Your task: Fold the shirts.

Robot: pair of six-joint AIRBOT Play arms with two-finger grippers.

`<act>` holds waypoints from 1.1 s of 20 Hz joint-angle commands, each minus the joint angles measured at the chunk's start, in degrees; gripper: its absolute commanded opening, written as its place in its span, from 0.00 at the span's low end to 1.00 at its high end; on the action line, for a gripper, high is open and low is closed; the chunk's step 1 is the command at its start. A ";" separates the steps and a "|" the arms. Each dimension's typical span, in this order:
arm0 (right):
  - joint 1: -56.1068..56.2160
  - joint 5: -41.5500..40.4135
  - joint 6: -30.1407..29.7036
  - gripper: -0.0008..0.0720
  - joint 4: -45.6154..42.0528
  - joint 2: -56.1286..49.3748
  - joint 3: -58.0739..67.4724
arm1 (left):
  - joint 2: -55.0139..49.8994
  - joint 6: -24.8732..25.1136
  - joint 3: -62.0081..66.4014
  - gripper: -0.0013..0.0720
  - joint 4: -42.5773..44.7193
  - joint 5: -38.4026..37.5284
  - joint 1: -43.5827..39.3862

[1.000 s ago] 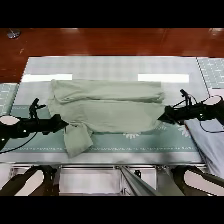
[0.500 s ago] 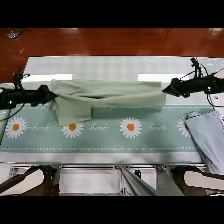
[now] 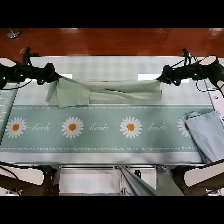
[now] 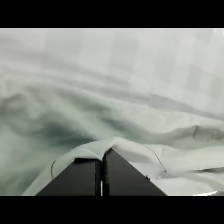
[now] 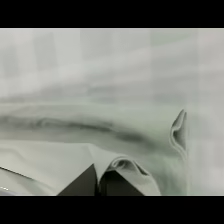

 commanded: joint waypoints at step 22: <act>-6.99 13.97 1.53 0.84 -3.10 -7.82 3.17 | 6.58 -4.98 -3.19 0.97 19.67 -9.77 8.57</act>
